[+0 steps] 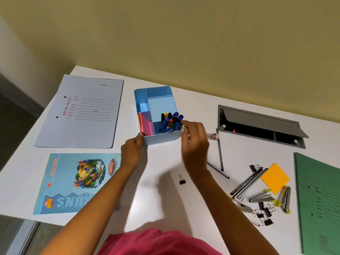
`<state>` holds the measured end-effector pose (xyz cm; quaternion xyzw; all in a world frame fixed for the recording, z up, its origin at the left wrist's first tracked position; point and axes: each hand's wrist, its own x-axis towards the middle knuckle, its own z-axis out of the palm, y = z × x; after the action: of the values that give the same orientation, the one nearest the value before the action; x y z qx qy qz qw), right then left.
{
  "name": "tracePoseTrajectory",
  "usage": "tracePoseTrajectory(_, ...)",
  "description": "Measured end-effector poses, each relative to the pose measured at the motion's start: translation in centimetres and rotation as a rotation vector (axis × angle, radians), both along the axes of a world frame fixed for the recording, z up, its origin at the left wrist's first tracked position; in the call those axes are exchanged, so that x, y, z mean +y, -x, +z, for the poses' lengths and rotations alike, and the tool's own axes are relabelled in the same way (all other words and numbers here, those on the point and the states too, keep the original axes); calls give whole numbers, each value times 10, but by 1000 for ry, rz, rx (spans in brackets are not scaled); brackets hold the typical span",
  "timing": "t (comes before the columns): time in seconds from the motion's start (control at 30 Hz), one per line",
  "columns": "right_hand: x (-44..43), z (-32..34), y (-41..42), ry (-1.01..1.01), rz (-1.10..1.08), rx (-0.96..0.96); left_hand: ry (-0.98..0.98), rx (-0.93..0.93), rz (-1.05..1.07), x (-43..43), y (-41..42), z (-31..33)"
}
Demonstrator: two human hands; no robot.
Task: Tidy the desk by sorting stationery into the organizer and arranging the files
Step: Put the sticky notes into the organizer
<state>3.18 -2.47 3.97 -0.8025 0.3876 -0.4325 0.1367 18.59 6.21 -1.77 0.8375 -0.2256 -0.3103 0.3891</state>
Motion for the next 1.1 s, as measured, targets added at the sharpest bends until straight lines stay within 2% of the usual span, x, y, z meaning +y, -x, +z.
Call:
tracePoseTrajectory(0.07, -11, -6, 33, -15, -137, -29, -8, -27, -19, -1, 1, 0)
tracePoseTrajectory(0.17, -34, -35, 92, 35, -313, 75, -21, -101, -38, -4, 5, 2)
tracePoseTrajectory(0.27, -57, -62, 147, -241, -529, 123, -27, -149, -38, -7, 10, 2)
tracePoseTrajectory(0.43, -78, -83, 211, -719, -852, 306, -63, -219, -51, -9, 16, 6)
tracePoseTrajectory(0.57, -76, -97, 230, -798, -891, 451, -105, -296, -113, -9, 18, 7)
tracePoseTrajectory(0.67, -67, -108, 224, -721, -813, 496, -128, -330, -142, -9, 19, 9)
tracePoseTrajectory(0.87, -55, -107, 204, -594, -703, 433, -137, -352, -144, -10, 22, 15)
tracePoseTrajectory(0.93, -62, -102, 203, -641, -751, 434, -130, -355, -142, -10, 22, 14)
tracePoseTrajectory(1.03, -71, -94, 204, -841, -955, 370, -104, -316, -91, -11, 24, 14)
tracePoseTrajectory(1.1, -76, -89, 204, -923, -1000, 361, -85, -280, -50, -11, 25, 13)
